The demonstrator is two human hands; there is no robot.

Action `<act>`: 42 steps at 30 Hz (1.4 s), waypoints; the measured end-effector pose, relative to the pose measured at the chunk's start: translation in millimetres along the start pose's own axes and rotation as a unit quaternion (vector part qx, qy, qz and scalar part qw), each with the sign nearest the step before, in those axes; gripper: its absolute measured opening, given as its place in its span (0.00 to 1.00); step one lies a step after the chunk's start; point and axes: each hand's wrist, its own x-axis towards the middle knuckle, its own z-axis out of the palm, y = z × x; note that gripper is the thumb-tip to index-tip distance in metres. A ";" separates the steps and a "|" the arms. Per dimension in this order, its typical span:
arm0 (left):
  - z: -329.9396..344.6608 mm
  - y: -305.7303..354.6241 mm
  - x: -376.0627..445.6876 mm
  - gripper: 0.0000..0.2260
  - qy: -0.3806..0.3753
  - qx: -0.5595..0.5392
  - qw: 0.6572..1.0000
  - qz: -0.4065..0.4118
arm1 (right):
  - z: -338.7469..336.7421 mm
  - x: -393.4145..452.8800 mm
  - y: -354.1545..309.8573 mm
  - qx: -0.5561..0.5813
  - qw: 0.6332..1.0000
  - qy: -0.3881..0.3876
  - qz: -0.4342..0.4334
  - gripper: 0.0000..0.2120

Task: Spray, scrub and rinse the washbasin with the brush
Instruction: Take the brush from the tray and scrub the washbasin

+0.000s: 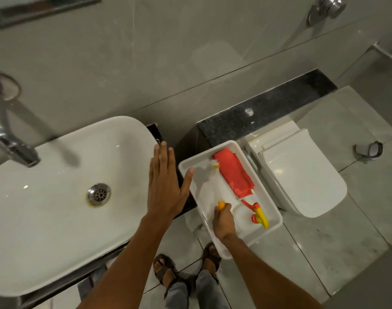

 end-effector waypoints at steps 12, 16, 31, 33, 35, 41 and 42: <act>-119.5 -118.9 -59.8 0.33 0.048 0.012 0.997 -0.059 | -46.4 -131.5 -136.2 0.090 0.961 0.119 -0.233 0.17; -160.5 -182.3 -90.5 0.32 0.106 0.032 0.984 -0.143 | -34.1 -170.9 -177.1 0.036 0.964 0.049 -0.258 0.20; -164.0 -272.3 -138.7 0.32 0.155 -0.110 0.921 -0.340 | 143.3 -231.1 -249.9 -0.465 0.830 -0.142 -0.274 0.16; -164.1 -272.8 -139.5 0.32 0.159 -0.127 0.918 -0.339 | 147.3 -212.1 -273.0 -0.447 0.854 -0.100 -0.248 0.19; -163.9 -274.5 -139.6 0.32 0.157 -0.137 0.919 -0.336 | 137.0 -189.6 -292.6 -0.413 0.886 -0.068 -0.201 0.21; -162.0 -276.6 -138.3 0.32 0.149 -0.136 0.920 -0.336 | 58.9 -161.6 -281.4 -0.463 0.875 -0.041 -0.135 0.18; -161.6 -276.8 -138.4 0.32 0.147 -0.137 0.919 -0.339 | 50.9 -168.8 -267.3 -0.501 0.851 -0.056 -0.146 0.17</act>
